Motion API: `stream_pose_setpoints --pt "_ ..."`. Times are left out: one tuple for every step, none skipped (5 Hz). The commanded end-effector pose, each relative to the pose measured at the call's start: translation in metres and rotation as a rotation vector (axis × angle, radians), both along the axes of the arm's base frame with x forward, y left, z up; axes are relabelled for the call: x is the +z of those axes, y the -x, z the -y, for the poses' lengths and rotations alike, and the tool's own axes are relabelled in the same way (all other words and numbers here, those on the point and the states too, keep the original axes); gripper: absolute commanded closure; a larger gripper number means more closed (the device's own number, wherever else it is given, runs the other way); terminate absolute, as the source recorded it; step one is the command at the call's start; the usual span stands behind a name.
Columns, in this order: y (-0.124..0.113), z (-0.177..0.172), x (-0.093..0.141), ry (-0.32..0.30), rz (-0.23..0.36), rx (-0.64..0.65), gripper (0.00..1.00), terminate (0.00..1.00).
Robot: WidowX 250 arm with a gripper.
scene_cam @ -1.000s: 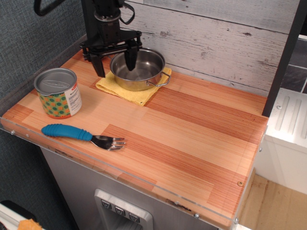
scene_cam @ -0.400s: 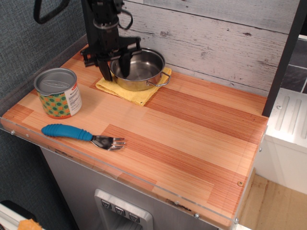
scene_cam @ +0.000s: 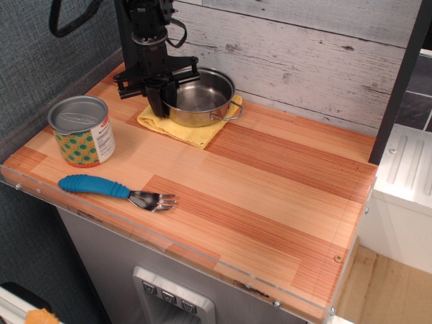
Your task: Place the pot to the right of the blue fork.
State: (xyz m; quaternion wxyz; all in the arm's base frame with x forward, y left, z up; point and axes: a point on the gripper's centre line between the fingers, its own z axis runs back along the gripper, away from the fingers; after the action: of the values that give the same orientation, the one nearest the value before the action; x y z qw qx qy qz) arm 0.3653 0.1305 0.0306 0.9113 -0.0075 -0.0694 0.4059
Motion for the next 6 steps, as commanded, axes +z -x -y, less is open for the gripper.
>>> stream_pose_setpoints --pt "-0.002 -0.011 0.059 -0.055 0.087 0.027 1.0 0.0" --pt "0.005 -0.007 0.074 -0.054 0.142 0.032 1.0 0.0" --pt "0.018 0.003 0.081 -0.035 0.15 0.023 1.0 0.0" --pt "0.036 0.024 0.082 -0.021 0.145 -0.036 1.0 0.0" --pt "0.052 0.044 0.085 -0.026 0.139 -0.121 1.0 0.0" --pt "0.077 0.064 0.079 0.003 0.117 -0.072 1.0 0.0"
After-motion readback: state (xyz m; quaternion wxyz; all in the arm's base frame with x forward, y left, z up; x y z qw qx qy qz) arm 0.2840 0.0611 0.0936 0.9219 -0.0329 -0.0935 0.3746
